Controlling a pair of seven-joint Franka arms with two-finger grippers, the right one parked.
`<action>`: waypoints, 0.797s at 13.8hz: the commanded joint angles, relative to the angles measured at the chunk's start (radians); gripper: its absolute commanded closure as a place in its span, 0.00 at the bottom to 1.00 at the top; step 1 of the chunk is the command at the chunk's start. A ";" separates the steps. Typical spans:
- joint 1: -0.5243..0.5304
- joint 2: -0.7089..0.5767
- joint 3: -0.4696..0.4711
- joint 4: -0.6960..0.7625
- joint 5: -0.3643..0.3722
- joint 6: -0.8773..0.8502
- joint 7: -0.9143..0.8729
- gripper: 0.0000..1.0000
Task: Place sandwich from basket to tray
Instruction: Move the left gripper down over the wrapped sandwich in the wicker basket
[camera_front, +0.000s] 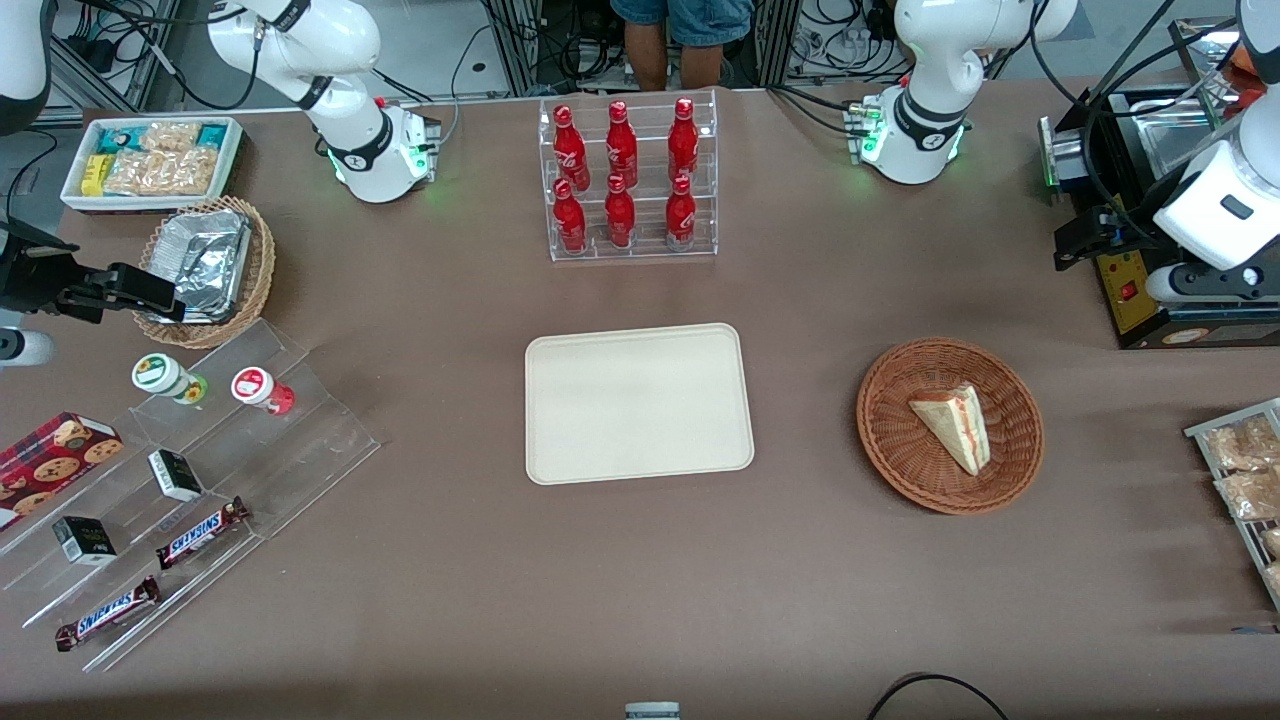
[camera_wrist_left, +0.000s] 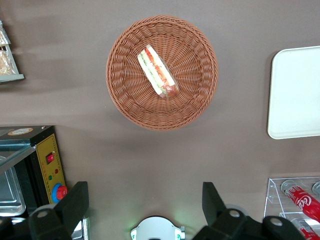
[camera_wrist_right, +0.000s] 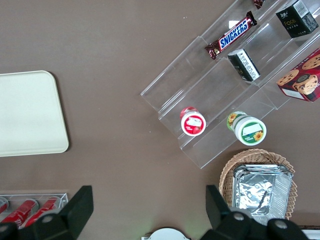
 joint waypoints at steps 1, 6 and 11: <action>-0.009 -0.013 0.008 0.002 -0.003 -0.002 0.014 0.00; -0.001 0.025 0.008 -0.060 -0.005 0.059 0.000 0.00; 0.000 0.077 0.011 -0.242 -0.005 0.314 -0.003 0.00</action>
